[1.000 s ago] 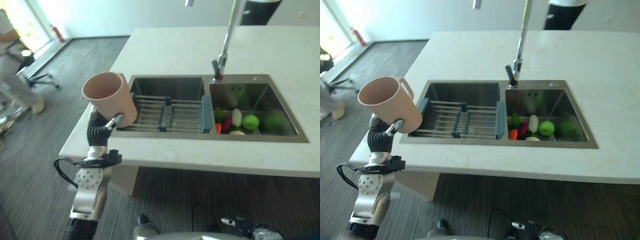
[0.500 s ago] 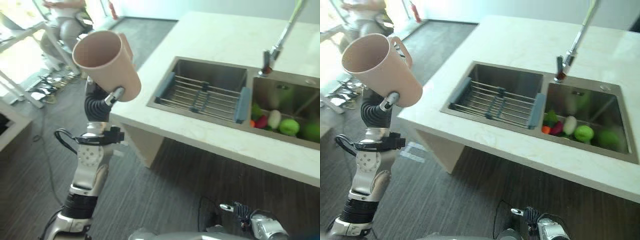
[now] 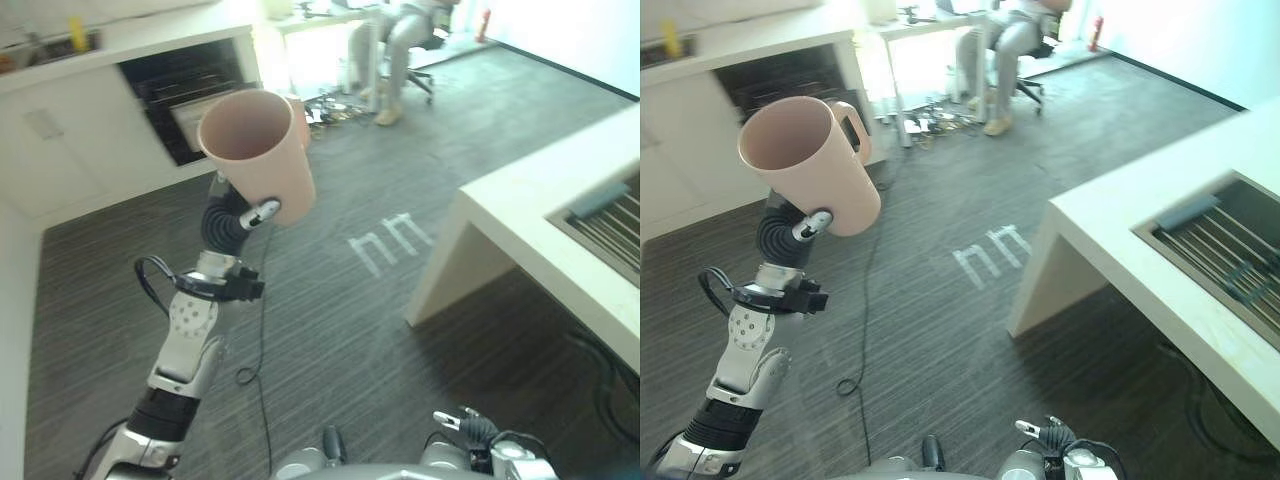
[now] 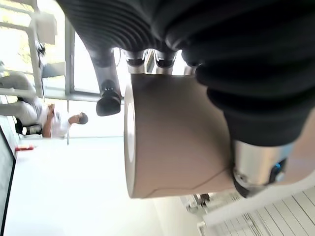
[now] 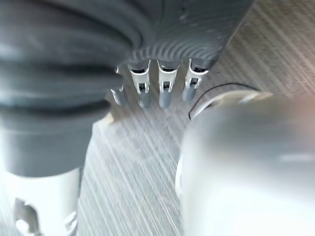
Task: Place the dishes in the dishwasher.
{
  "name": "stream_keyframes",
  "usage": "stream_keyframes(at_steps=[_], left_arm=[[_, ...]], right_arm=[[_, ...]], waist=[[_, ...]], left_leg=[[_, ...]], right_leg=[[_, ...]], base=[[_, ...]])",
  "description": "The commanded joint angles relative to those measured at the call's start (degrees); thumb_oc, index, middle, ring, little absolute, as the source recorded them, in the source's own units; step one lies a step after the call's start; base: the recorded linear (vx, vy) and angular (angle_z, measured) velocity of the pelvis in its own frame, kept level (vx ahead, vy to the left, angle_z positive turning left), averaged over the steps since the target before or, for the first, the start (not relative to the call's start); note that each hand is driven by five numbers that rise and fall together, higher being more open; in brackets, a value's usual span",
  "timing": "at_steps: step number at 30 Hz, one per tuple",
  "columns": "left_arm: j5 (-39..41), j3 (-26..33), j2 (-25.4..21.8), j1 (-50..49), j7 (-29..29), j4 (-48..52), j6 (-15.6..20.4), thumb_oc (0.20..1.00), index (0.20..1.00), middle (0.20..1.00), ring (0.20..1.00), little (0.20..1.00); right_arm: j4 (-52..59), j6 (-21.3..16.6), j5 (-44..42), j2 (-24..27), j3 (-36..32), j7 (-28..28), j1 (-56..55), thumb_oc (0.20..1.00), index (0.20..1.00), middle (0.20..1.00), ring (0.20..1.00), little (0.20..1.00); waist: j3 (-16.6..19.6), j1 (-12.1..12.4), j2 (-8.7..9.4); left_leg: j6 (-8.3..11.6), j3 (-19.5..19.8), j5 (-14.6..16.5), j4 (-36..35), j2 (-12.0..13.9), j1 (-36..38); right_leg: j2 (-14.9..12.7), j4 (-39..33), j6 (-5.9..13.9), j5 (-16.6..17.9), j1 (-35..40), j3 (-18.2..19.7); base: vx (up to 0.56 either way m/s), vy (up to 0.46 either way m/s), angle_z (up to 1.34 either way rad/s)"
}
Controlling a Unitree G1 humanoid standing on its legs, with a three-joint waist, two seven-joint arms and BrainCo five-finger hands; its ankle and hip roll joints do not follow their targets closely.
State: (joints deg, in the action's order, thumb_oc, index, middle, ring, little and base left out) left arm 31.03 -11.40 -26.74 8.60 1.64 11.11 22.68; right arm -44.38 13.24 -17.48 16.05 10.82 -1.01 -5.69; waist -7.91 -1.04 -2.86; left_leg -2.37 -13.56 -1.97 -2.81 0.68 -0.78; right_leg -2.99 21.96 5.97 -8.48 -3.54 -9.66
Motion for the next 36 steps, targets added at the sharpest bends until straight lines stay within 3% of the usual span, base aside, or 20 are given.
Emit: stream_keyframes(at_steps=[1, 3, 7, 14, 19, 23, 26, 28, 29, 30, 32, 34, 35, 36], left_arm=[[1.9, 2.4, -0.7, 1.8, 2.4, 3.6, 3.3, 0.2, 0.2, 0.2, 0.2, 0.2], [3.0, 3.3, 0.0, 1.1, 3.0, 4.3, 1.6, 0.2, 0.2, 0.2, 0.2, 0.2], [4.5, 3.6, 1.3, 0.8, 4.0, 4.9, 0.3, 0.2, 0.2, 0.2, 0.2, 0.2], [7.2, 4.2, 1.8, 0.2, 4.6, 6.2, -0.1, 0.2, 0.2, 0.2, 0.2, 0.2], [8.6, 5.2, 2.0, -1.9, 4.2, 7.2, 0.3, 0.2, 0.2, 0.2, 0.2, 0.2], [9.0, 3.5, 2.7, -1.4, 5.1, 7.1, 1.1, 0.2, 0.2, 0.2, 0.2, 0.2], [8.1, 2.7, 3.1, -0.7, 4.5, 7.2, 1.5, 0.2, 0.2, 0.2, 0.2, 0.2], [8.3, 5.3, 2.6, -0.3, 4.9, 4.7, 2.7, 0.2, 0.2, 0.2, 0.2, 0.2], [7.9, 4.6, 2.3, 0.2, 4.1, 4.4, 2.9, 0.2, 0.2, 0.2, 0.2, 0.2], [7.6, 4.3, 2.2, 0.5, 3.7, 4.2, 3.0, 0.2, 0.2, 0.2, 0.2, 0.2], [7.4, 4.7, 1.4, 0.0, 3.0, 5.6, 1.3, 0.2, 0.2, 0.2, 0.2, 0.2], [7.3, 5.1, 1.2, -0.9, 3.2, 6.6, 0.3, 0.2, 0.2, 0.2, 0.2, 0.2], [7.5, 5.8, 1.3, -1.2, 4.0, 6.0, 0.5, 0.2, 0.2, 0.2, 0.2, 0.2], [8.1, 7.2, 1.3, -1.1, 6.4, 4.8, -0.6, 0.2, 0.2, 0.2, 0.2, 0.2]], right_arm=[[-1.3, 0.5, -4.0, 1.2, 1.3, -1.0, 3.5, 1.0, 1.0, 1.0, 1.0, 1.0], [-0.3, 3.9, -2.4, 1.5, 1.5, 0.2, 3.5, 1.0, 1.0, 1.0, 1.0, 1.0], [-1.0, 2.8, -4.7, 1.6, 1.8, -1.9, 3.1, 1.0, 1.0, 1.0, 1.0, 1.0], [-0.6, 1.5, -4.0, 1.3, 1.8, -0.9, 2.8, 1.0, 1.0, 1.0, 1.0, 1.0], [-0.2, 2.7, 1.7, 1.2, 4.3, 3.2, 2.7, 1.0, 1.0, 1.0, 1.0, 1.0], [0.8, 2.3, -0.2, 1.7, 4.6, 1.5, 2.1, 1.0, 1.0, 1.0, 1.0, 1.0], [0.4, 1.3, -2.6, 2.0, 4.6, 0.0, 2.9, 1.0, 1.0, 1.0, 1.0, 1.0], [-10.2, -14.0, 2.3, 4.9, 1.3, 7.7, -0.8, 1.0, 1.0, 1.0, 1.0, 1.0], [-13.6, -17.2, 2.6, 4.5, 0.6, 8.2, -0.5, 1.0, 1.0, 1.0, 1.0, 1.0], [-14.1, -17.8, 2.5, 4.2, 0.7, 8.1, -0.1, 1.0, 1.0, 1.0, 1.0, 1.0], [-8.2, -13.2, 0.9, 4.1, 2.2, 5.1, 0.1, 1.0, 1.0, 1.0, 1.0, 1.0], [-5.7, -12.2, -1.0, 3.8, 2.5, 4.5, 0.7, 1.0, 1.0, 1.0, 1.0, 1.0], [-7.2, -14.0, -0.5, 3.7, 2.1, 5.5, 0.6, 1.0, 1.0, 1.0, 1.0, 1.0], [-15.8, -21.4, 3.9, 3.5, 1.1, 6.0, 1.4, 1.0, 1.0, 1.0, 1.0, 1.0]], waist=[[1.6, -0.7, 2.14], [2.2, 0.1, 2.28], [3.1, 1.3, 2.84], [4.0, 2.0, 2.46], [4.4, 3.7, 2.37], [2.8, 2.5, 2.56], [2.1, 2.2, 2.8], [2.1, 1.5, 2.89], [2.0, 1.3, 2.74], [1.7, 1.2, 2.73], [1.9, 1.4, 2.64], [2.5, 2.0, 2.58], [2.5, 2.2, 2.53], [2.9, 3.0, 2.19]], left_leg=[[5.35, 0.8, 3.9, -2.2, 4.9, 6.5], [5.88, 1.8, 3.4, -2.2, 5.0, 6.3], [7.86, 0.7, 1.8, -2.2, 5.7, 4.6], [9.39, -0.5, 0.0, -2.2, 7.5, 2.5], [10.26, -0.3, -0.5, -2.2, 8.0, 2.1], [11.63, -8.1, -3.4, -1.0, 10.4, 1.8], [10.96, -10.3, -3.4, -1.0, 10.0, 2.1], [10.94, -8.0, -3.1, -1.4, 9.3, 1.7], [10.56, -8.9, -2.7, -1.6, 9.1, 2.1], [10.47, -9.0, -2.5, -1.6, 9.0, 2.5], [9.47, -8.7, -1.5, -1.9, 8.0, 3.7], [8.61, -7.9, -1.2, -2.2, 6.9, 4.0], [8.28, -6.9, -0.9, -2.2, 6.3, 4.2], [6.9, -5.4, 0.3, -2.2, 4.8, 4.6]], right_leg=[[-2.3, -16.6, 1.82, 5.7, 3.3, -3.7], [-1.0, -20.6, 0.62, 4.6, 6.9, -3.9], [-1.6, -27.0, 0.3, 6.0, 10.6, -6.2], [-3.6, -27.0, 1.02, 6.5, 9.9, -9.3], [-4.7, -27.0, 1.44, 6.8, 10.0, -10.8], [-4.8, -27.0, 1.66, 7.4, 10.9, -12.4], [-5.9, -27.0, 2.05, 8.2, 11.2, -14.4], [-4.9, -27.0, 2.12, 8.7, 10.6, -13.0], [-5.5, -27.0, 2.54, 9.0, 10.5, -13.5], [-5.7, -27.0, 2.72, 8.9, 10.8, -13.9], [-6.6, -27.0, 3.2, 8.7, 11.8, -14.7], [-6.9, -27.0, 3.32, 8.9, 12.1, -15.2], [-6.8, -26.7, 3.35, 8.9, 12.4, -14.6], [-7.1, -22.8, 3.88, 6.6, 11.8, -13.6]], base=[[0.07, -0.17, 1.22], [0.04, -0.16, 0.51], [-0.01, -0.066, 0.16], [-0.06, 0.013, 0.1], [0.03, -0.004, 0.23], [0.0, 0.084, 0.27], [-0.02, 0.144, 0.67], [0.02, 0.179, 0.64], [0.04, 0.176, 0.5], [0.08, 0.207, 0.45], [0.15, 0.275, 0.26], [0.16, 0.256, 0.03], [0.24, 0.373, 0.33], [0.21, 0.324, 0.47]])
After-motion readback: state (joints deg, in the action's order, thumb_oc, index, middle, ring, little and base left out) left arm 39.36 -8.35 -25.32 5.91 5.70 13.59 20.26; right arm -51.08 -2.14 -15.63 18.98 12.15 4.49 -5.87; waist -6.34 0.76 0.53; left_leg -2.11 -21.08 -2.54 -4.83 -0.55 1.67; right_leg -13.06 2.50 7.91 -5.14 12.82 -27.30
